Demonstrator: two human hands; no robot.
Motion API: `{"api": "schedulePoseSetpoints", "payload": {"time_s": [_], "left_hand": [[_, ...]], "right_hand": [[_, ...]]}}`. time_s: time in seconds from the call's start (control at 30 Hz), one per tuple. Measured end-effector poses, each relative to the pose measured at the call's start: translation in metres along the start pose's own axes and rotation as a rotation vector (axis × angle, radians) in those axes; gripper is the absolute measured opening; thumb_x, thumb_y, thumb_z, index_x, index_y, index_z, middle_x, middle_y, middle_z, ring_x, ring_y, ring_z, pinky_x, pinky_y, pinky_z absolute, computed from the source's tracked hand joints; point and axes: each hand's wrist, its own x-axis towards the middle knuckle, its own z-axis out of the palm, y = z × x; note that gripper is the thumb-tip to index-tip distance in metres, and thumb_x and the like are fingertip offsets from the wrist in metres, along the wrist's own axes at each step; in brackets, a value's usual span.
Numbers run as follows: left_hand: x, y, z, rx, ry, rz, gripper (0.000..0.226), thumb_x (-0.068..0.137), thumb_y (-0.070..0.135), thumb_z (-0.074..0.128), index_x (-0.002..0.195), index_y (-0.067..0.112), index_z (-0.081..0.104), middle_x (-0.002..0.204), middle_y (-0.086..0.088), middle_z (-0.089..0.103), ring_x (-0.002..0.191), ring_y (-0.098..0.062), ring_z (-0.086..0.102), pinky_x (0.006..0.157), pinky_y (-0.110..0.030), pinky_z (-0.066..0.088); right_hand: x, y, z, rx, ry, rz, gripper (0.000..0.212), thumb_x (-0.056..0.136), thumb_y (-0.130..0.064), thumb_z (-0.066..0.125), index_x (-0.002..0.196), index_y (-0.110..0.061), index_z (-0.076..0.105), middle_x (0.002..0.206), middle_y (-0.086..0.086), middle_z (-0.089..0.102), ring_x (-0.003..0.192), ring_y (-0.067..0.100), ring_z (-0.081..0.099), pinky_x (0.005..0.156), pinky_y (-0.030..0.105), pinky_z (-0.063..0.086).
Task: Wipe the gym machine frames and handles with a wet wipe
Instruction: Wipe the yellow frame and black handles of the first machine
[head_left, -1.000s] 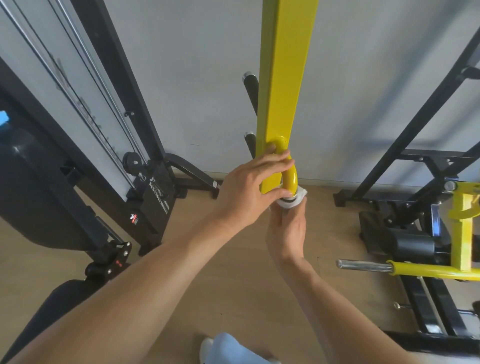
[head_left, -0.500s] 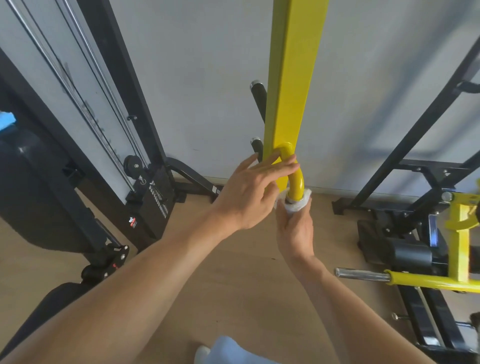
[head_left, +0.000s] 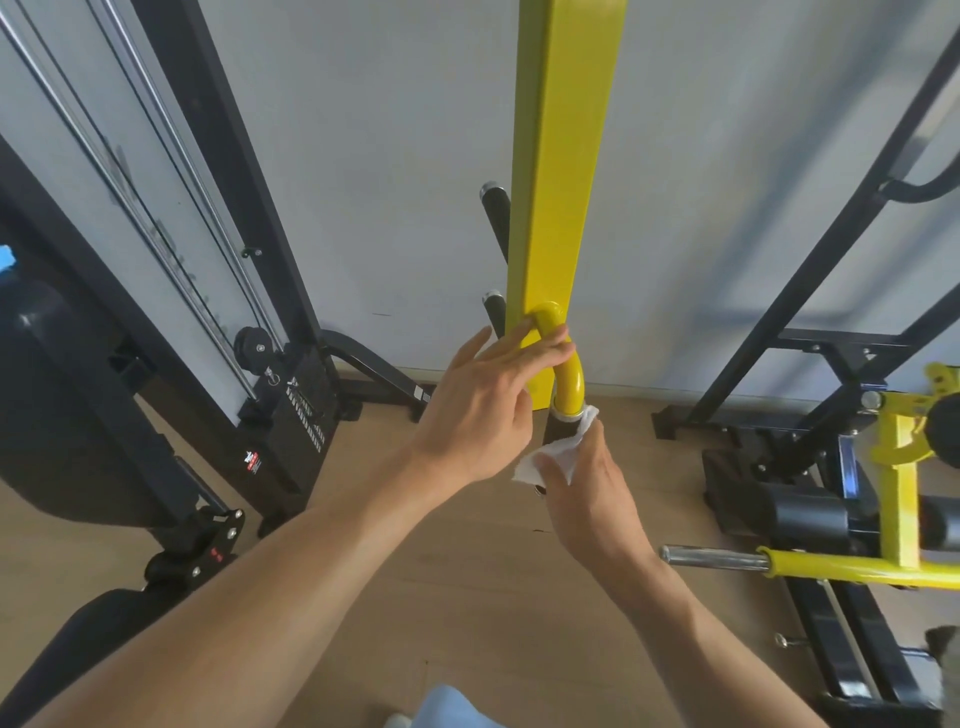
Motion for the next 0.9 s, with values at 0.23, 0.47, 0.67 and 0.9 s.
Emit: {"api": "schedulePoseSetpoints", "payload": {"time_s": [0.23, 0.47, 0.67, 0.9], "left_hand": [[0.001, 0.004, 0.000, 0.003, -0.021, 0.002, 0.063, 0.089, -0.003, 0.055, 0.146, 0.025, 0.049, 0.156, 0.012, 0.043, 0.148, -0.013, 0.037, 0.125, -0.043, 0.023], [0.001, 0.001, 0.004, 0.034, -0.047, 0.014, 0.065, 0.092, 0.000, 0.053, 0.151, 0.026, 0.043, 0.160, 0.013, 0.037, 0.150, -0.012, 0.031, 0.125, -0.045, 0.022], [0.004, 0.000, 0.004, 0.031, -0.047, 0.012, 0.066, 0.091, -0.002, 0.053, 0.150, 0.027, 0.044, 0.159, 0.014, 0.038, 0.150, -0.009, 0.031, 0.124, -0.046, 0.024], [0.004, 0.001, 0.004, 0.011, -0.036, 0.006, 0.069, 0.088, -0.006, 0.052, 0.149, 0.027, 0.046, 0.158, 0.016, 0.038, 0.150, -0.008, 0.031, 0.125, -0.044, 0.023]], "right_hand": [[0.024, -0.008, -0.008, -0.287, 0.157, -0.038, 0.031, 0.086, -0.046, 0.068, 0.095, -0.022, 0.051, 0.085, -0.001, 0.067, 0.076, 0.026, 0.061, 0.066, 0.037, 0.051], [0.031, -0.008, -0.009, -0.316, 0.234, -0.029, 0.037, 0.087, -0.059, 0.058, 0.094, -0.023, 0.052, 0.074, -0.002, 0.068, 0.068, 0.028, 0.063, 0.063, 0.037, 0.054], [0.035, 0.004, 0.006, 0.062, 0.220, 0.051, 0.022, 0.086, -0.048, 0.065, 0.084, -0.027, 0.057, 0.062, -0.003, 0.065, 0.057, 0.016, 0.061, 0.055, 0.038, 0.054], [0.037, 0.007, 0.016, 0.196, 0.285, -0.007, 0.016, 0.088, -0.030, 0.065, 0.083, -0.028, 0.050, 0.063, 0.001, 0.062, 0.055, 0.025, 0.057, 0.049, 0.034, 0.046]]}}
